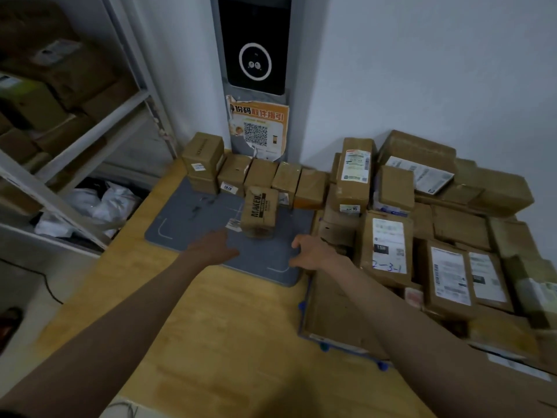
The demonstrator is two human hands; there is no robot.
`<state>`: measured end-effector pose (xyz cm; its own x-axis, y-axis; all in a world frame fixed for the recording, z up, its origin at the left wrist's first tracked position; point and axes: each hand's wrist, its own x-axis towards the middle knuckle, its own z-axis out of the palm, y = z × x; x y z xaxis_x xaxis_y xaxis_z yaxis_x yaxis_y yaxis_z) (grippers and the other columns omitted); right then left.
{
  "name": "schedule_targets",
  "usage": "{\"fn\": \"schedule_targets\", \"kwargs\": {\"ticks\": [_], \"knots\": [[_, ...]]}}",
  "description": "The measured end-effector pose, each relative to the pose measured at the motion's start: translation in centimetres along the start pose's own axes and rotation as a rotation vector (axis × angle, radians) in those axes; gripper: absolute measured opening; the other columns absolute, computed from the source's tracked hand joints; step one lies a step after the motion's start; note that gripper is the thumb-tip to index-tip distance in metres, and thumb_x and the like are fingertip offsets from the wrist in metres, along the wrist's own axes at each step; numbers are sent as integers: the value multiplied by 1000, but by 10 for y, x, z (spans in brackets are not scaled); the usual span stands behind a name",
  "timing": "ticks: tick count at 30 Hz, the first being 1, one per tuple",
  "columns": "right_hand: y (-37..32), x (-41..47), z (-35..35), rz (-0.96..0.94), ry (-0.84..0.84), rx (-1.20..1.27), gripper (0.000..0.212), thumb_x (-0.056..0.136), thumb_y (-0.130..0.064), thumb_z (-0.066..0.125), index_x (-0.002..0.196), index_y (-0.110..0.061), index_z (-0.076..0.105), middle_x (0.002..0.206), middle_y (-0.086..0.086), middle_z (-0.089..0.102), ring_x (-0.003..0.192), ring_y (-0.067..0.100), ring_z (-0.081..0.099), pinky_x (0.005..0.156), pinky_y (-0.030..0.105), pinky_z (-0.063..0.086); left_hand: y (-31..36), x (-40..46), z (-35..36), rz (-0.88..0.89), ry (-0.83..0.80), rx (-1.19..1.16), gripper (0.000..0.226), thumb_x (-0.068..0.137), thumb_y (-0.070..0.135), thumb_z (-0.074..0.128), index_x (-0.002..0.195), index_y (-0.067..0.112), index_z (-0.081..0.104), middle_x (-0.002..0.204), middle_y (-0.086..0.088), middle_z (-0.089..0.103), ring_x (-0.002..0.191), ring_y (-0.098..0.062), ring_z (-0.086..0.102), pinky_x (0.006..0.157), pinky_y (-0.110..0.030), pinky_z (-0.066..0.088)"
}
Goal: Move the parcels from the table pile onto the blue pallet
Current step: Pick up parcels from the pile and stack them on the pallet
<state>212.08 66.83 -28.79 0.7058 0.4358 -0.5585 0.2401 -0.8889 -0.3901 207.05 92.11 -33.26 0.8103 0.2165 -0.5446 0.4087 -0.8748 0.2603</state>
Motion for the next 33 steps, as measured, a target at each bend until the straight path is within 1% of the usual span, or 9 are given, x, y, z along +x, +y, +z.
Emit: {"fn": "schedule_targets", "kwargs": {"ticks": [5,8,11,17,21,23,28,31,33], "knots": [[-2,37,19,62,-28,208,58,88,-27,65,138,-12,41,110,0,53,95,17,54,70,27,46,-5,44,10,-3,2,-253,80,88,44,68,150,12,29,149,-14,39,132,-33,44,106,-48,42],[-4,63,25,107,-43,310,65,90,-28,66,144,-10,34,113,3,55,94,15,54,75,26,45,-5,67,17,12,27,-335,84,85,43,70,152,16,27,152,-11,36,135,-31,42,103,-44,42],[-9,88,30,144,-22,423,71,91,-27,66,148,-9,29,130,10,53,109,21,56,80,25,43,-2,88,23,20,68,-479,77,84,36,73,146,13,34,144,-11,43,127,-30,48,85,-33,42],[-19,129,31,192,99,520,62,94,-12,56,149,-7,26,146,18,40,133,32,43,106,34,37,11,117,28,-38,113,-672,89,78,39,78,147,9,32,142,-10,44,129,-30,47,98,-35,42],[-21,144,27,186,64,624,58,98,-7,49,150,-5,24,145,13,43,130,29,46,95,32,42,23,128,28,-45,140,-709,82,78,35,78,143,12,35,138,-11,49,121,-30,53,92,-35,45],[-24,149,29,166,80,650,49,96,-3,46,144,-8,37,140,10,49,128,28,48,91,30,40,29,129,28,-11,142,-739,71,76,34,80,134,13,45,128,-10,56,114,-26,58,89,-35,49],[-28,148,35,153,155,759,41,91,-1,52,132,-4,51,136,14,54,125,26,50,100,31,45,39,117,30,14,155,-717,74,65,43,87,126,14,57,121,-4,57,109,-22,60,93,-45,53],[-28,137,39,141,163,771,45,92,-4,51,136,-5,47,140,10,48,128,27,47,109,44,41,39,105,29,19,196,-731,73,62,44,87,123,17,57,118,-1,60,107,-19,60,89,-39,54],[-26,127,40,117,188,774,45,92,-4,51,136,-8,47,138,8,49,128,26,47,109,45,41,39,96,28,41,233,-747,67,64,41,86,120,17,57,114,1,62,104,-16,62,77,-25,52]]}}
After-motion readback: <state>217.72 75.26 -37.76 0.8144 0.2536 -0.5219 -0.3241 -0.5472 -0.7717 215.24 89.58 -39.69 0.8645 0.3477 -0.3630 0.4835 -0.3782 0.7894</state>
